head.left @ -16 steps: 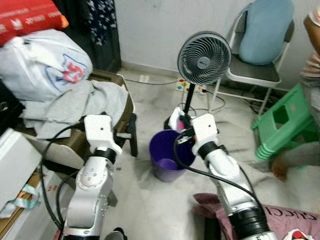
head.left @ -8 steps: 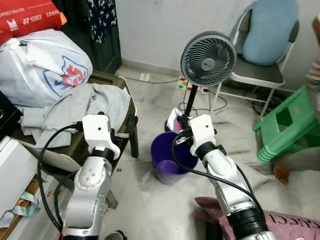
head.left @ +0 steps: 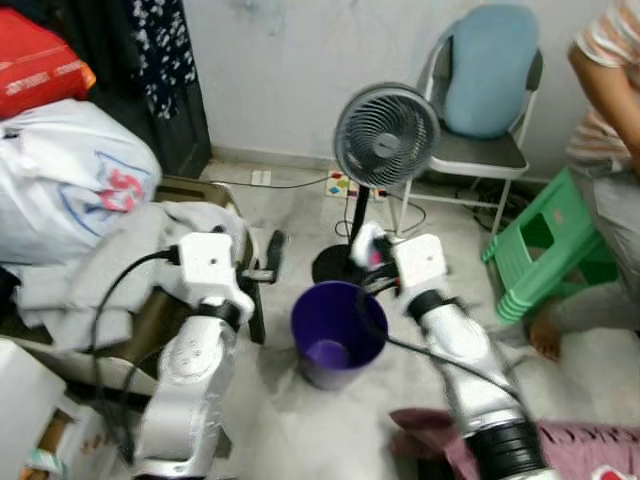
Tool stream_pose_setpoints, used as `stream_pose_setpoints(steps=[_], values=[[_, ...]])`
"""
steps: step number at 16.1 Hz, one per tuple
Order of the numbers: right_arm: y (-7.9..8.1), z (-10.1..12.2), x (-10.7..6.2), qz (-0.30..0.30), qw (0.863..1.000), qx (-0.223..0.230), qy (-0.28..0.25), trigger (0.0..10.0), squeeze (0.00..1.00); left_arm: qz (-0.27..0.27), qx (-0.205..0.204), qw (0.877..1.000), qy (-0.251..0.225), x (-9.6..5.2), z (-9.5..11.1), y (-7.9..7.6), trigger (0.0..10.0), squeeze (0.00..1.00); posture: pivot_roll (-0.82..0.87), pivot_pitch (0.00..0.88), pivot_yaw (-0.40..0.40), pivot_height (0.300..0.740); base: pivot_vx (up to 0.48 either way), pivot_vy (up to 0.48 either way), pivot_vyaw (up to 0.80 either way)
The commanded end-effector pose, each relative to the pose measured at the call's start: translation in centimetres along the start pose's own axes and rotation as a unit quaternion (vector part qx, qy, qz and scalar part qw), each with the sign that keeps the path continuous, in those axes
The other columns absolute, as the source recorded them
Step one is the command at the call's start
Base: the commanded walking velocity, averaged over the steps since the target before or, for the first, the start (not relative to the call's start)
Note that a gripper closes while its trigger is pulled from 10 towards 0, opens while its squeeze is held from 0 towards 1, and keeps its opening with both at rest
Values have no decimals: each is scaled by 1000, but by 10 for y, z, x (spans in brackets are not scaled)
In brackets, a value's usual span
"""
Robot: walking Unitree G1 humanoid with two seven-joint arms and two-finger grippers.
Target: Clean up the room
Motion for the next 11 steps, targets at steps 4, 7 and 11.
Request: stream_pose_setpoints(steps=[4, 7, 11], values=[[-2, 6, 2, 1, 1000, -13, -12, 10000, 0, 1, -3, 1000, -3, 1, 1, 0, 10000, 0, -11, 106, -69, 740, 291, 311, 200], [-2, 7, 3, 0, 1000, -12, -13, 10000, 0, 3, -5, 1000, -3, 2, 2, 0, 10000, 0, -10, 105, -69, 740, 286, 312, 800], [-3, 5, 3, -2, 1000, -11, -10, 10000, 0, 4, -19, 1000, -7, 2, 3, -2, 10000, 0, -11, 105, -69, 740, 0, 0, 125]])
Point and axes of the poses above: a point about 5 cm out from each wrist's last joint towards the gripper, its own x axis pointing out of the wrist towards the gripper, its own z axis along the axis of the wrist's last joint, y = z × x, the point moved 2 cm from there along x, pointing out of the wrist towards the gripper, and after that the axes turned 4 degrees about -x, right-handed, at the moved point
